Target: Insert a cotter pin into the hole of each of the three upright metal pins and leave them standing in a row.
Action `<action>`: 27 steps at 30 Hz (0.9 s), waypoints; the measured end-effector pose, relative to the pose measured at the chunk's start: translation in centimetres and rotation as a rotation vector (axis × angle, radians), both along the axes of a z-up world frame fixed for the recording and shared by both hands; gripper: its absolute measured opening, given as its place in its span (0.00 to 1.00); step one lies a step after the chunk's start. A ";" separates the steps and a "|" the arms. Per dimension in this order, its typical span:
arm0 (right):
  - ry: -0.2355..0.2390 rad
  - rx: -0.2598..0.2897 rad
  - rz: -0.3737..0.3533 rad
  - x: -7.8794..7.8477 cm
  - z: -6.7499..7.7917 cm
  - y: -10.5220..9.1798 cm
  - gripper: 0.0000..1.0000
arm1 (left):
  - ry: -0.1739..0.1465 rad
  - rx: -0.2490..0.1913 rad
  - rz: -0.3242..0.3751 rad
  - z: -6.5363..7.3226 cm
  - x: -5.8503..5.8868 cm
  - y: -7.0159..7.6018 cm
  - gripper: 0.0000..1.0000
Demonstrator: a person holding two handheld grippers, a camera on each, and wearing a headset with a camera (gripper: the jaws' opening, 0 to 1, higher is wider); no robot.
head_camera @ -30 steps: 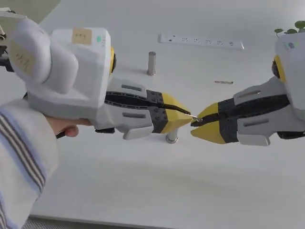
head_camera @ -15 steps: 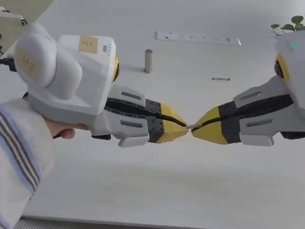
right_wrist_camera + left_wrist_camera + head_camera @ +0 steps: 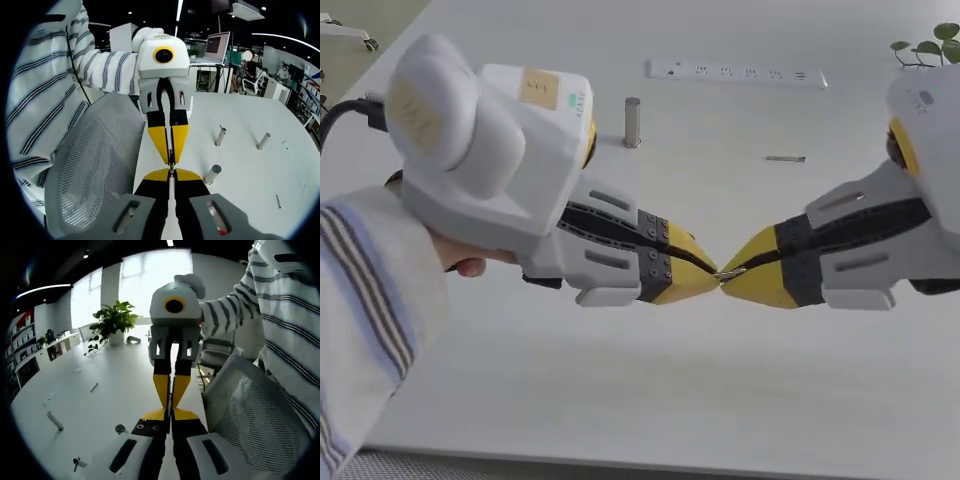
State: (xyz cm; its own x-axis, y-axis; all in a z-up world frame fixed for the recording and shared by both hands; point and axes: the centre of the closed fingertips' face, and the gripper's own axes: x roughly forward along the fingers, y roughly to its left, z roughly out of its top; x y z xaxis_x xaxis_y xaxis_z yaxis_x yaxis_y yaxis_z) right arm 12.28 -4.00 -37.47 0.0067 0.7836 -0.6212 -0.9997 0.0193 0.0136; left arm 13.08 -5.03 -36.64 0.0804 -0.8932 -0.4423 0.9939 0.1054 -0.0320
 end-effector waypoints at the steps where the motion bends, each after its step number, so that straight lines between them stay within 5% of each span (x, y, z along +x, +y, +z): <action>1: 0.002 -0.001 0.001 -0.1 -0.1 0.0 0.00 | 0.006 0.000 0.001 -0.1 0.0 0.0 0.00; 6: 0.010 0.018 -0.050 0.4 -0.3 -0.4 0.00 | -0.006 0.006 0.023 -0.3 0.7 0.0 0.00; 14: -0.016 -0.003 -0.210 3.9 -1.8 -2.6 0.00 | -0.012 0.061 0.144 -1.9 3.9 1.2 0.15; 27: -0.025 -0.042 -0.262 7.0 -4.2 -3.5 0.00 | -0.034 0.140 0.251 -3.8 7.4 1.8 0.22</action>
